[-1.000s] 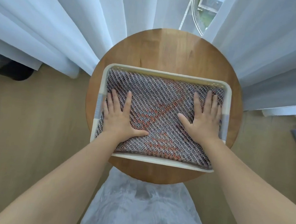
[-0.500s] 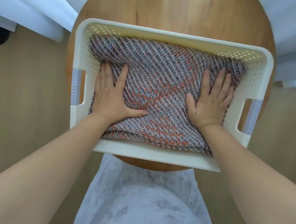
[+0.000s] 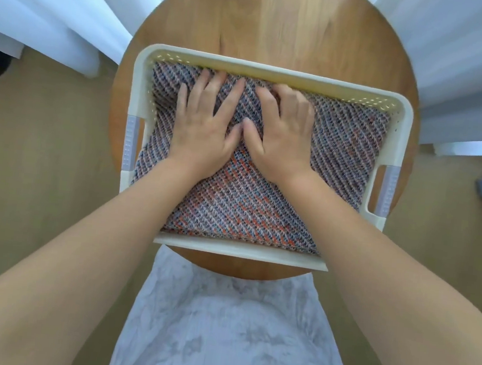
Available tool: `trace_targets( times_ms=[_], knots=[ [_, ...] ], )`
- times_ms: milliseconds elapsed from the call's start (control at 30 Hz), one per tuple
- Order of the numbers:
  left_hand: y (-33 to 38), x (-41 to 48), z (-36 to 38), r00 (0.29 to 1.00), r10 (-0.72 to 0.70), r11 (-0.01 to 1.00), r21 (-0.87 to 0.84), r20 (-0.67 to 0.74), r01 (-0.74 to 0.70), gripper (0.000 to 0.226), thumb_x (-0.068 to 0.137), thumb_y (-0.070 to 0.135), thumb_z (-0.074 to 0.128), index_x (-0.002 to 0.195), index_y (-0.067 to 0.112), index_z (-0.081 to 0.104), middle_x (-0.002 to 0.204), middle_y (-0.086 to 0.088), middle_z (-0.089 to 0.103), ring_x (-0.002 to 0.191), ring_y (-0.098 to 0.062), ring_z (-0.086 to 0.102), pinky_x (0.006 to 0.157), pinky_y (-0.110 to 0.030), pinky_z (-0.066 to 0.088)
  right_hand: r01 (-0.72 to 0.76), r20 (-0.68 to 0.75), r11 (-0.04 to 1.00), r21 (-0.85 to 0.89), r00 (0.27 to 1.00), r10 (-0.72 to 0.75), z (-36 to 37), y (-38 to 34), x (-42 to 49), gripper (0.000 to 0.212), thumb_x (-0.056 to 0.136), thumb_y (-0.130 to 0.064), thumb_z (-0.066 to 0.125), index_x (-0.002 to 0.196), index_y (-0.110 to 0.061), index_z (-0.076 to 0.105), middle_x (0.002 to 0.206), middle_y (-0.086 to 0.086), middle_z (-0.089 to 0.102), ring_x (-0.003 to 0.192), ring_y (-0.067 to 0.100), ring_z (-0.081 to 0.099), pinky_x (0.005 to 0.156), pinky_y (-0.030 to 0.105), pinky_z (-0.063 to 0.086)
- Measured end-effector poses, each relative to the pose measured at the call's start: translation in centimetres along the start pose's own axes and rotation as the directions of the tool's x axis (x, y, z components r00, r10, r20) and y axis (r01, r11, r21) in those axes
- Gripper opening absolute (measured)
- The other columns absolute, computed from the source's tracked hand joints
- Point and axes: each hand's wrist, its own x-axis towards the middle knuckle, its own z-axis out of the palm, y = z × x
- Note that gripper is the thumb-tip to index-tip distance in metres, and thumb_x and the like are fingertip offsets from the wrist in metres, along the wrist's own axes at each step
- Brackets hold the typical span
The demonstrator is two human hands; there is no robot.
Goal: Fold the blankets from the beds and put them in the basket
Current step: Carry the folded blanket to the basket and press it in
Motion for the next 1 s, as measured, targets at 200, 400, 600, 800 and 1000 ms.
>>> trace_targets(
  times_ms=[200, 400, 600, 800, 1000],
  knots=[
    [-0.6, 0.8, 2.4, 0.972, -0.053, 0.996, 0.077, 0.231, 0.036, 0.064, 0.096, 0.048, 0.028, 0.150, 0.028, -0.001, 0.159, -0.009, -0.002, 0.146, -0.026, -0.006, 0.114, -0.043, -0.011, -0.002, 0.210, 0.996, -0.093, 0.978, 0.022, 2.9, 1.4, 0.0, 0.051, 0.085, -0.034, 0.042, 0.126, -0.007, 0.055, 0.122, 0.022, 0.056, 0.116, 0.035, 0.047, 0.105, 0.044, 0.016],
    [0.1, 1.3, 1.8, 0.938, -0.074, 0.995, 0.093, 0.338, 0.045, 0.064, 0.096, 0.048, 0.025, 0.150, 0.028, -0.005, 0.159, -0.010, -0.006, 0.145, -0.027, -0.012, 0.112, -0.043, -0.016, -0.037, 0.383, 0.997, -0.075, 0.922, 0.063, 2.0, 1.0, 1.0, 0.050, 0.093, -0.031, 0.042, 0.139, -0.011, 0.038, 0.141, 0.016, 0.038, 0.130, 0.033, 0.032, 0.109, 0.038, 0.008],
    [0.9, -2.9, -4.3, 0.953, -0.059, 0.996, -0.040, 0.297, 0.075, 0.091, 0.085, 0.050, 0.052, 0.151, 0.023, -0.003, 0.158, -0.007, -0.014, 0.144, -0.024, -0.019, 0.115, -0.043, -0.010, -0.125, 0.232, 0.979, 0.161, 0.969, 0.086, -4.2, 0.1, -2.9, 0.055, 0.088, -0.031, 0.052, 0.137, -0.008, 0.042, 0.139, 0.017, 0.043, 0.133, 0.036, 0.033, 0.111, 0.048, 0.023],
    [2.8, -10.4, -2.6, 0.831, -0.275, 0.957, 0.219, 0.484, 0.189, 0.100, 0.082, 0.073, 0.034, 0.145, 0.022, -0.024, 0.152, -0.016, -0.029, 0.141, -0.033, -0.026, 0.113, -0.051, -0.011, -0.151, 0.628, 0.987, -0.058, 0.763, 0.153, -4.8, -2.7, -10.9, 0.064, 0.093, -0.047, 0.045, 0.149, -0.032, 0.017, 0.159, 0.014, 0.002, 0.145, 0.036, -0.001, 0.115, 0.055, 0.006],
    [1.0, -10.8, -1.8, 0.739, -0.401, 0.916, 0.232, 0.542, 0.327, 0.103, 0.076, 0.081, 0.030, 0.143, 0.029, -0.028, 0.150, -0.015, -0.034, 0.140, -0.033, -0.029, 0.114, -0.049, -0.011, -0.082, 0.744, 0.920, -0.383, 0.563, 0.359, -6.6, 2.9, -11.2, 0.080, 0.087, -0.071, 0.023, 0.145, -0.035, -0.019, 0.155, 0.009, -0.024, 0.143, 0.031, -0.020, 0.116, 0.047, -0.005]
  ],
)
